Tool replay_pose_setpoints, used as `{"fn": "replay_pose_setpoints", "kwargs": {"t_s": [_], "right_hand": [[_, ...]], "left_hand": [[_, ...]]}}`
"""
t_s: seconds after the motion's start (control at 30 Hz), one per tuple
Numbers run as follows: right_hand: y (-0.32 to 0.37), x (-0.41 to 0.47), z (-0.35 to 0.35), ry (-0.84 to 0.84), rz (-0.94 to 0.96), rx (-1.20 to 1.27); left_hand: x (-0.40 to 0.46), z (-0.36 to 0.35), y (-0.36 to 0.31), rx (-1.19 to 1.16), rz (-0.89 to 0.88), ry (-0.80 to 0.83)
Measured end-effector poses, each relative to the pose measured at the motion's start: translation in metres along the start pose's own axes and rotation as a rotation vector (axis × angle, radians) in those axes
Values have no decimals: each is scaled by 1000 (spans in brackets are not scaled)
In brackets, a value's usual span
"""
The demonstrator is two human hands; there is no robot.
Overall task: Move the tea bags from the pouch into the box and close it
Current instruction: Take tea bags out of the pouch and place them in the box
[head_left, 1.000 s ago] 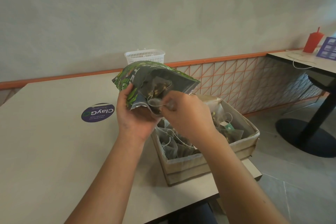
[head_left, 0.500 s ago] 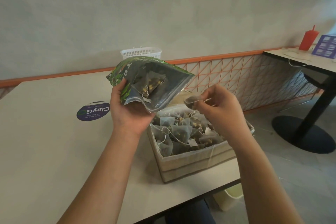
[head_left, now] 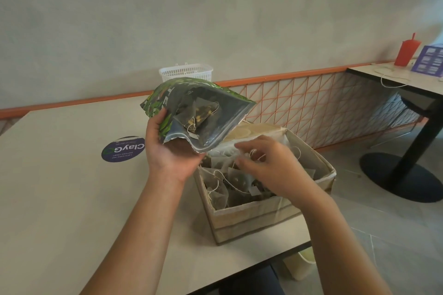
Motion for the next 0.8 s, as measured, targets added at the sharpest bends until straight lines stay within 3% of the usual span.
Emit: {"fn": "replay_pose_setpoints", "kwargs": {"t_s": [0.1,0.27,0.47,0.63,0.8], "right_hand": [[6,-2,5,-126,33,21],[4,0,-7,65,-2,-143],[54,1,8,-316,297,-17],[77,28,-14,-228,428,-143],[85,56,-31,-60,382,-433]], "left_hand": [[0,1,-2,-10,-4,0],[-2,1,-2,11,-12,-13],[3,6,-1,-4,-8,15],[2,5,0,-38,24,-48],[-1,3,0,-38,5,-135]]}}
Point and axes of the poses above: each hand's wrist, its own x-axis towards the middle knuckle, its own z-axis out of the back of the hand, y = z × x, the point moved 4 cm from there along x, towards the middle knuckle, and after that the axes turned 10 degrees about x, right-handed, at the moved point
